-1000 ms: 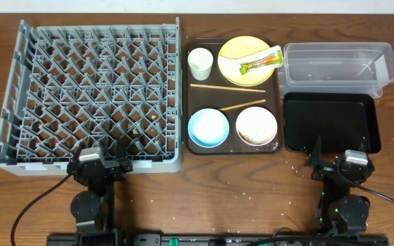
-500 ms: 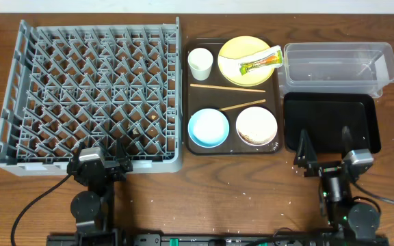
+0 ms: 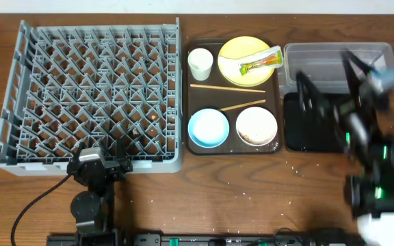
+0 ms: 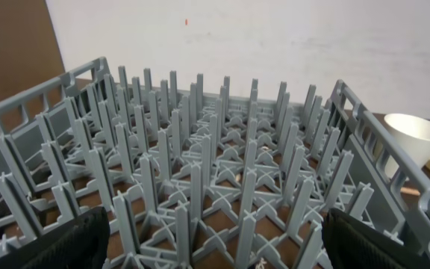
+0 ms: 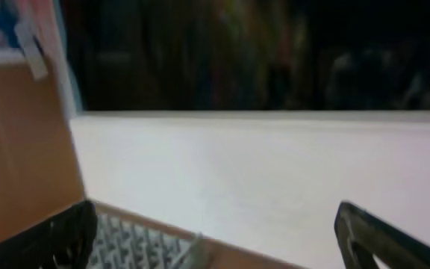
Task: Sort waste into correct bins and load items into the dishwasher
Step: 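Reach the right gripper to the yellow plate and grasp the snack wrapper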
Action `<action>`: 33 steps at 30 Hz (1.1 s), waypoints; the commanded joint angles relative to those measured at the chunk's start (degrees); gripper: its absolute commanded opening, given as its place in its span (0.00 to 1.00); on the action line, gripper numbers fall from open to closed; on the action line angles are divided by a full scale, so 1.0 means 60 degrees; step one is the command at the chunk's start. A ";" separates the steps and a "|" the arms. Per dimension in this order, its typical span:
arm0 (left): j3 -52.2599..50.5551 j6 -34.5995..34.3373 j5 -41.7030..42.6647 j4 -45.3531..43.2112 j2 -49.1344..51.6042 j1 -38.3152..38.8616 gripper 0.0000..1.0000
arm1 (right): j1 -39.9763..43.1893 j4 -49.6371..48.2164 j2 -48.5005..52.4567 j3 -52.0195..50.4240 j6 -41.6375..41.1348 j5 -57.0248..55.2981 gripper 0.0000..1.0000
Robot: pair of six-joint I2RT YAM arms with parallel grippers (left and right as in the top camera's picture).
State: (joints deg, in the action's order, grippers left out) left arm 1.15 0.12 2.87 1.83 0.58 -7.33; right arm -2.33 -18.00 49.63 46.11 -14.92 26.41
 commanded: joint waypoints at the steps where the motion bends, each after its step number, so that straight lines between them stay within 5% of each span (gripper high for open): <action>1: -0.0153 0.0120 -0.0084 0.0353 -0.0044 0.0029 0.93 | -0.0135 0.2288 0.2809 0.3253 -0.0036 0.1672 0.99; 8: -0.0153 0.0120 -0.0084 0.0353 -0.0044 0.0029 0.92 | -0.0805 0.5825 0.6761 0.7566 0.0280 0.1719 0.99; 20: -0.0153 0.0120 -0.0084 0.0353 -0.0044 0.0029 0.92 | -0.1162 0.5479 1.0010 0.7847 -0.1169 0.1566 0.99; 21: -0.0153 0.0120 -0.0084 0.0353 -0.0044 0.0029 0.92 | -0.1228 0.5595 1.0156 0.7847 -0.1428 0.1115 0.99; 24: -0.0153 0.0120 -0.0084 0.0353 -0.0044 0.0029 0.92 | -0.1610 0.6211 1.0437 0.7847 -0.2685 -0.1286 0.77; 33: -0.0153 0.0120 -0.0084 0.0353 -0.0044 0.0029 0.92 | -0.3297 0.6830 1.0826 0.7850 -0.5399 -0.7056 0.77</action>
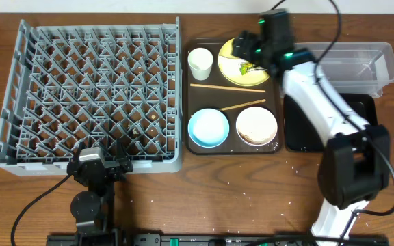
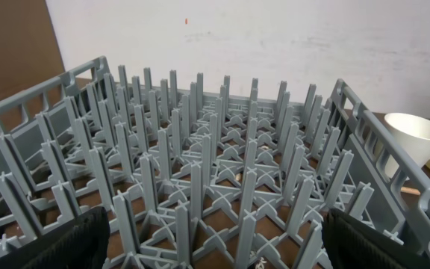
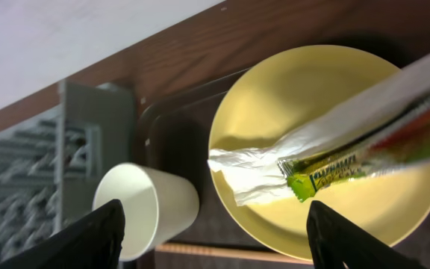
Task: Sort waste into correct bins and load items into the dishwasher
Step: 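Reach the right gripper to the yellow plate and grasp the snack wrapper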
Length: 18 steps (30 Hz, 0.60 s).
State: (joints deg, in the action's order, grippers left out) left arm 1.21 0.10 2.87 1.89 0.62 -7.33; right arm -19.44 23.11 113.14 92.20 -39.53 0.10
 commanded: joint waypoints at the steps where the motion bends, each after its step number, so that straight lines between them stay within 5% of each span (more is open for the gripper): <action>1: -0.0164 0.0124 -0.0084 0.0342 -0.0051 0.0029 0.92 | -0.0521 -0.0036 0.0335 0.0175 -0.1453 -0.2765 0.77; 9: -0.0164 0.0124 -0.0084 0.0342 -0.0051 0.0029 0.92 | -0.0113 0.2532 0.0834 0.2798 -0.1472 -0.2000 0.78; 18: -0.0164 0.0124 -0.0084 0.0339 -0.0051 0.0029 0.92 | 0.0423 0.5774 0.3475 0.6451 -0.1439 -0.0732 0.74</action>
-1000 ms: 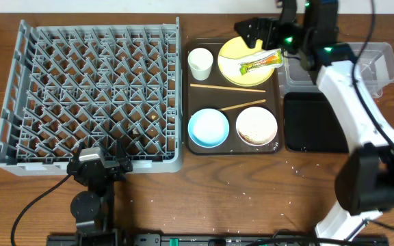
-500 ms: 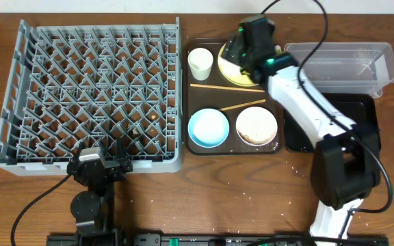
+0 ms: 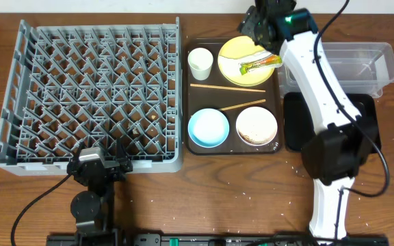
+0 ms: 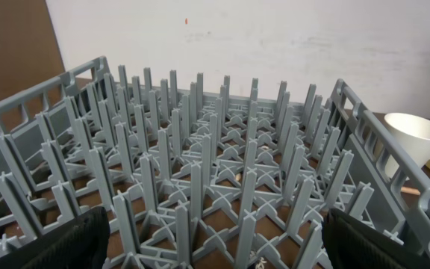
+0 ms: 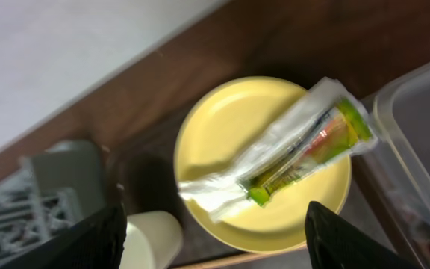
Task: Sort waste into correct bins and load items into the dishwasher
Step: 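Reach the right gripper to the yellow plate and grasp the snack wrapper, then carry the wrapper right and drop it into the clear plastic bin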
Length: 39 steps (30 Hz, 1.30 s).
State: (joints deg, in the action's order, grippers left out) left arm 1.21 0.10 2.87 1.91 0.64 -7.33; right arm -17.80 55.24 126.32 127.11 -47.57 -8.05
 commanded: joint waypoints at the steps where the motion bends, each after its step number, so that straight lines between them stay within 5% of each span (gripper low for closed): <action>1: -0.0164 0.0124 -0.0084 0.0339 -0.0055 0.0029 0.92 | 0.0171 0.0470 0.1545 0.0747 -0.0102 0.0772 0.74; 23: -0.0164 0.0124 -0.0084 0.0339 -0.0055 0.0029 0.92 | 0.0168 -0.0022 0.3781 0.0739 -0.0532 0.0350 0.75; 26: -0.0164 0.0124 -0.0084 0.0339 -0.0055 0.0029 0.92 | 0.0168 -0.0011 0.3872 0.0739 -0.0532 0.0353 0.68; 32: -0.0164 0.0124 -0.0084 0.0339 -0.0055 0.0029 0.92 | 0.0153 0.0124 0.3883 0.0739 -0.0277 0.0368 0.25; 34: -0.0164 0.0124 -0.0087 0.0339 -0.0055 0.0029 0.92 | 0.0171 0.0138 0.3847 0.0758 0.0302 0.0616 0.03; 39: -0.0164 0.0124 -0.0084 0.0339 -0.0055 0.0029 0.92 | 0.0233 0.0579 0.3457 0.1045 0.0743 0.0787 0.01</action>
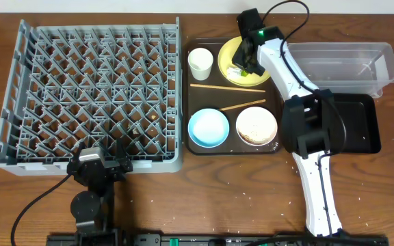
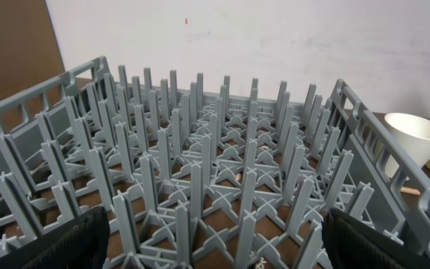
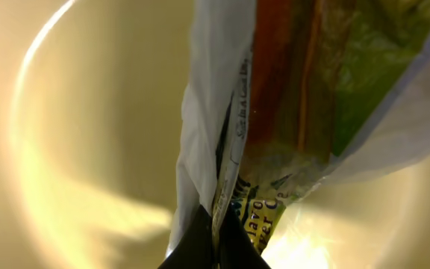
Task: Sort waste into correct bins and load items into the dishwasher
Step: 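Carry the wrapper right and drop it into the clear plastic bin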
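A snack wrapper [image 3: 275,112], clear plastic with green and orange print, lies on the yellow plate [image 1: 230,48] at the back of the dark tray [image 1: 232,147]. My right gripper [image 3: 216,228] is down on the plate, its dark fingertips shut on the wrapper's edge; overhead it [image 1: 247,63] covers most of the wrapper. The tray also holds a white paper cup [image 1: 200,63], two chopsticks [image 1: 228,87], a blue bowl [image 1: 208,127] and a beige bowl [image 1: 256,126]. My left gripper [image 2: 215,246] rests open at the near edge of the grey dish rack [image 1: 94,96].
A clear plastic bin [image 1: 347,61] stands right of the tray at the back, and a black bin [image 1: 361,130] in front of it. The right arm stretches from the front right across the black bin to the plate. Crumbs dot the brown table.
My right gripper was open and well above the yellow plate, with the whole wrapper in view. Now it is low on the plate and shut on the wrapper. The left arm has not moved.
At first my right arm was blurred over the bins at the right. Then its open gripper was over the yellow plate and wrapper, then higher above them. Now it is shut on the wrapper on the plate. The left gripper stayed open at the rack.
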Action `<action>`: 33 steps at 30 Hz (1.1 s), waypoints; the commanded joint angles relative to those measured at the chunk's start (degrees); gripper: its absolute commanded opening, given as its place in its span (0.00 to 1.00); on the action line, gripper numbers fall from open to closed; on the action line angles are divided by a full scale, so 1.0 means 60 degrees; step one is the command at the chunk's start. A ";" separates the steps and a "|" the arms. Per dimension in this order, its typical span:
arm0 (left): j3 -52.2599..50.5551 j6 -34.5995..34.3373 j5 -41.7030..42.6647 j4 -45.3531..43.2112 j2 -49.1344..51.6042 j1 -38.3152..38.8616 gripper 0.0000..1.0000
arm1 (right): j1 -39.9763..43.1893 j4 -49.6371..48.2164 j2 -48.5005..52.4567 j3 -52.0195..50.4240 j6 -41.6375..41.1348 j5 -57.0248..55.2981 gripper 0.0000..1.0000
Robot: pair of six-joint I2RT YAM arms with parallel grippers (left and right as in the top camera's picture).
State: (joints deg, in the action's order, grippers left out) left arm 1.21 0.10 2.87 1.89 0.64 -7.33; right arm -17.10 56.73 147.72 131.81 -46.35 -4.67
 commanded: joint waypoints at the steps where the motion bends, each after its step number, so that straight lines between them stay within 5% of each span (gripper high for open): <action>1: -0.0164 0.0124 -0.0084 0.0342 -0.0055 0.0029 0.92 | 0.0127 0.0481 -0.0313 0.0390 0.0663 0.0219 0.01; 13: -0.0164 0.0124 -0.0084 0.0342 -0.0055 0.0029 0.92 | 0.1628 0.2681 -0.4000 0.0878 0.0678 0.0229 0.01; 21: -0.0164 0.0124 -0.0084 0.0339 -0.0055 0.0029 0.92 | 0.3621 0.2958 -0.3865 0.0321 -0.0470 -0.0036 0.01; 29: -0.0164 0.0124 -0.0084 0.0342 -0.0055 0.0029 0.92 | 0.3982 0.2375 -0.3661 -0.1005 -0.0579 -0.0113 0.01; 30: -0.0164 0.0124 -0.0084 0.0342 -0.0055 0.0029 0.92 | 0.3982 0.2255 -0.3661 -0.1111 -0.0484 -0.0113 0.03; 33: -0.0164 0.0124 -0.0084 0.0342 -0.0055 0.0029 0.92 | 0.3982 0.1792 -0.3661 -0.1282 -0.0004 -0.0109 0.32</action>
State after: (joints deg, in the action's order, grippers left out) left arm 1.21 0.10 2.87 1.89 0.64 -7.33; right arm 7.11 68.49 126.17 124.20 -47.99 -4.49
